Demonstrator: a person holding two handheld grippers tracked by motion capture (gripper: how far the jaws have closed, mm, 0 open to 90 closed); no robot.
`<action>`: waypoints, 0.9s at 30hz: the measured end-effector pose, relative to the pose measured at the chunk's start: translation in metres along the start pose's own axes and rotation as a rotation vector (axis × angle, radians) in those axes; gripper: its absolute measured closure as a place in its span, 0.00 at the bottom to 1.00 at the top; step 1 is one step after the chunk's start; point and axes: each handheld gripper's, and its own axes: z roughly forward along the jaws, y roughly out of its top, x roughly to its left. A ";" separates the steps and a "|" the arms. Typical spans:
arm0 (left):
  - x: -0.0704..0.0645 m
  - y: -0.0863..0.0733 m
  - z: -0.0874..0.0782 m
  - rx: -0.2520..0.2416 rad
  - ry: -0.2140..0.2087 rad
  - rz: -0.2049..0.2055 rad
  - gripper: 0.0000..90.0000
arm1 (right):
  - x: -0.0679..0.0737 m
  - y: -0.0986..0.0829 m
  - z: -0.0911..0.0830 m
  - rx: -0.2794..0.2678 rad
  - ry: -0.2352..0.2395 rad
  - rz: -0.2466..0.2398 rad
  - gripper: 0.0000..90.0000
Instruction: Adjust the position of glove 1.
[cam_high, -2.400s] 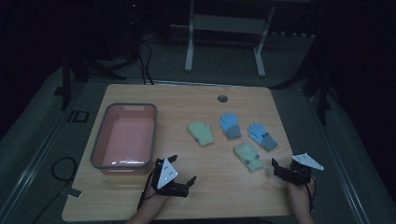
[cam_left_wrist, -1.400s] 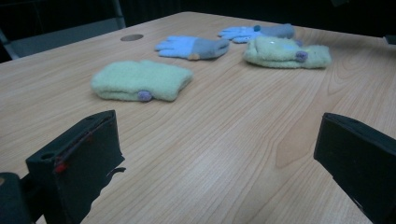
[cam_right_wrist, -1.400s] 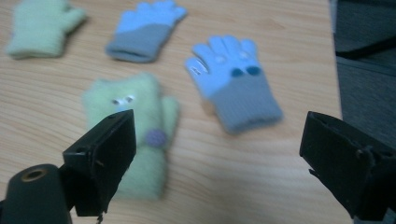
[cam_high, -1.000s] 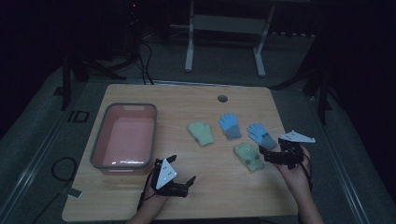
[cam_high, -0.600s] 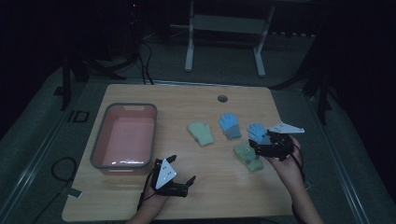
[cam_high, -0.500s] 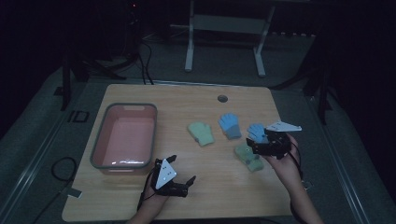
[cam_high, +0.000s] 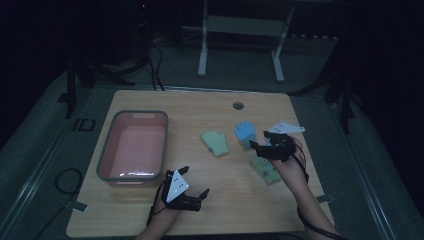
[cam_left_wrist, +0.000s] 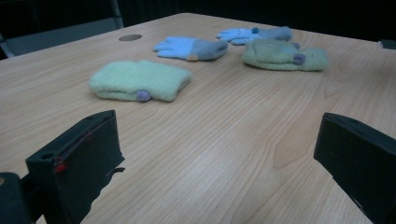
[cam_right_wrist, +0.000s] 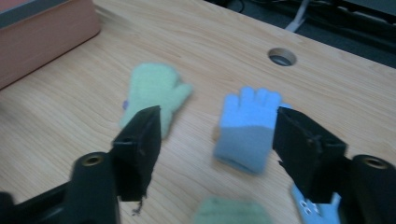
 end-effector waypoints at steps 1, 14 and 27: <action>0.000 0.000 0.000 0.000 0.000 0.000 0.01 | 0.002 0.002 0.003 -0.001 0.009 0.000 0.41; 0.000 0.000 0.000 -0.001 -0.003 -0.001 0.01 | 0.021 0.010 0.047 0.056 0.117 -0.055 0.48; 0.000 0.000 0.000 -0.001 -0.005 0.004 0.01 | 0.035 0.015 0.102 0.117 0.158 -0.048 0.56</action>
